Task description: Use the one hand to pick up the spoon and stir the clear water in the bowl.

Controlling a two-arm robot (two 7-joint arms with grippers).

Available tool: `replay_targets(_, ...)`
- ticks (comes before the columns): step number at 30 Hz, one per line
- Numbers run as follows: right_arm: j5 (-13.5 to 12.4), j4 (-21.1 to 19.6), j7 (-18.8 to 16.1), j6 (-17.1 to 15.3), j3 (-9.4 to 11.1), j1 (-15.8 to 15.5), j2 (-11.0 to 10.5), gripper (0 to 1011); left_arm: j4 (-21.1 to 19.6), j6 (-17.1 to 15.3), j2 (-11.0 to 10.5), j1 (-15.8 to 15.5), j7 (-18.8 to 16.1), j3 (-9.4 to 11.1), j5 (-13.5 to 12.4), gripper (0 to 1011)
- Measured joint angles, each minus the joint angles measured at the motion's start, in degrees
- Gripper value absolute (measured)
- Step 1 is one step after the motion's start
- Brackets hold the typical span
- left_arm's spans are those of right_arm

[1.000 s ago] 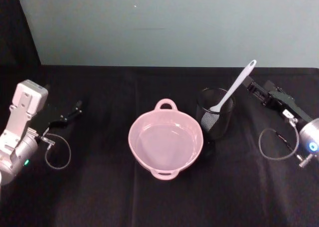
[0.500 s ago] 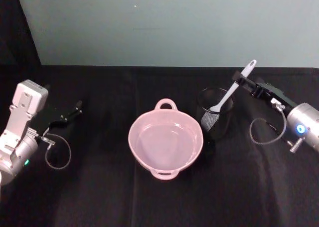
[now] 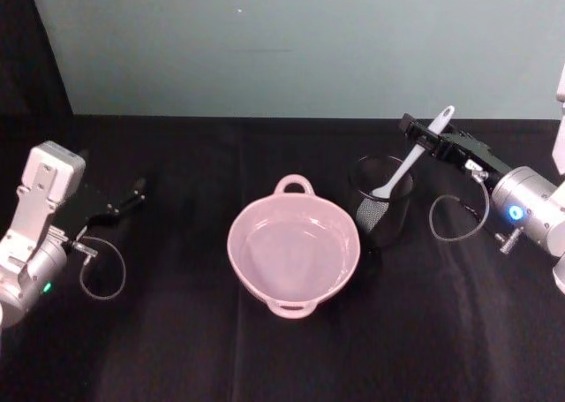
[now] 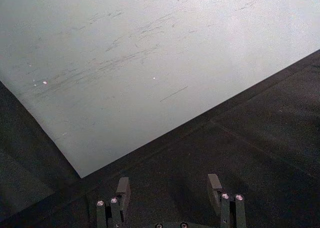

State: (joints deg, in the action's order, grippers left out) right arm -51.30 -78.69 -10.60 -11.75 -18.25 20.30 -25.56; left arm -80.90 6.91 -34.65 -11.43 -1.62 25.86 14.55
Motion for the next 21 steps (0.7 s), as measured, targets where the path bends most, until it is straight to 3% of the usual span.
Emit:
replay_targets(11,0.14,0.08,-0.04,0.13,0.05,0.06,0.07,989,0.0,0.0,0.0,0.0,0.0,0.0,0.0,1011)
replay_targets(21,0.06,0.03,0.04,-0.04,0.0,0.09,0.02,733,0.0,0.0,0.0,0.0,0.0,0.0,0.0,1011)
